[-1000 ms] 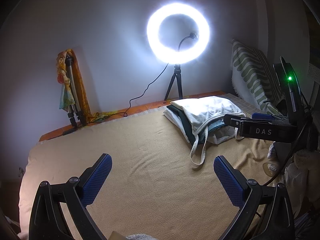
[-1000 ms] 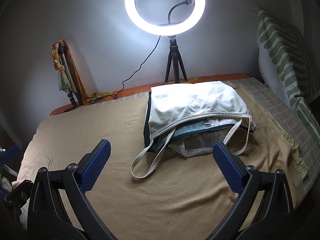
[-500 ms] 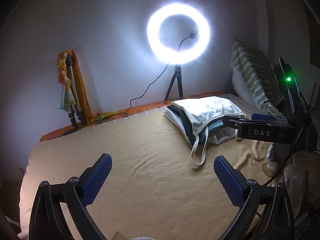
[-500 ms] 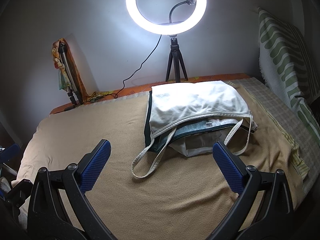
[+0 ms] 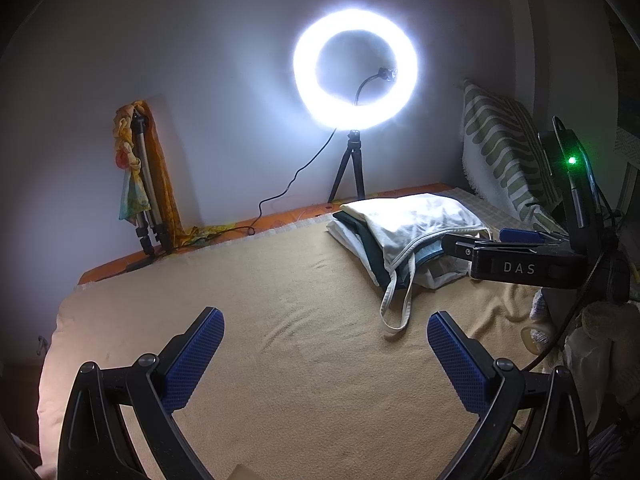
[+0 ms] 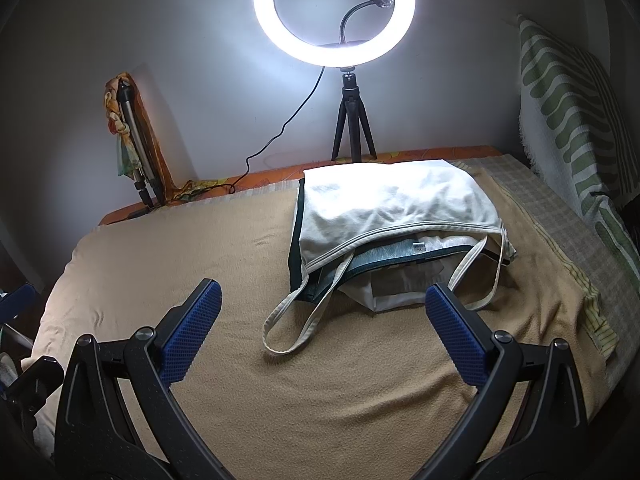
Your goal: Fold small clothes
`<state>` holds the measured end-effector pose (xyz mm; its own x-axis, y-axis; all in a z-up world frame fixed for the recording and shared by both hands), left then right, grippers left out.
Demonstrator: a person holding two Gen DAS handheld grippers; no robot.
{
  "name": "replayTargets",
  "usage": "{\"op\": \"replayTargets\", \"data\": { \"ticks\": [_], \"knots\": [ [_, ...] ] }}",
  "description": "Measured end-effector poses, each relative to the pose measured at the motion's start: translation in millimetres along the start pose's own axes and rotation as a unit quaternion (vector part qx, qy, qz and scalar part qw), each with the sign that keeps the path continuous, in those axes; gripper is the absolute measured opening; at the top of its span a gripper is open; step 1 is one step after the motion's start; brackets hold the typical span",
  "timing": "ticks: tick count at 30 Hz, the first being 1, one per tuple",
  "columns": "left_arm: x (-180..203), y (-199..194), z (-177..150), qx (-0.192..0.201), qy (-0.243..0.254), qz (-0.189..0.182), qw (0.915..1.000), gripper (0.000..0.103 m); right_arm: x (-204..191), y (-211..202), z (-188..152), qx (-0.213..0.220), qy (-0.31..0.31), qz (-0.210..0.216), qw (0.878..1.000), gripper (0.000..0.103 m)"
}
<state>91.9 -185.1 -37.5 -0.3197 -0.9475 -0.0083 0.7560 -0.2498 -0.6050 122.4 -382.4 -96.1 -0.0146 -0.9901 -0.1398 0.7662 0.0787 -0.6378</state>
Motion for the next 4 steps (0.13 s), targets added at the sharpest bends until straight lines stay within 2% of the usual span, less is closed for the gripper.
{"op": "replayTargets", "data": {
  "ticks": [4],
  "knots": [
    [0.1, 0.0, 0.1, 0.000, 0.002, 0.002, 1.0000, 0.103, 0.1, -0.1, 0.4, 0.000, 0.001, 0.000, 1.000, 0.103]
  ]
}}
Point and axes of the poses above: each gripper's, at about its wrist camera, not at the fingertips, and y roughly the way its jaws point, x to its right, z to its top, the point moved 1 cm from there along y, roughly the way its jaws point, and after that the axes turned 4 degrees about -x, right-handed, at the moved point
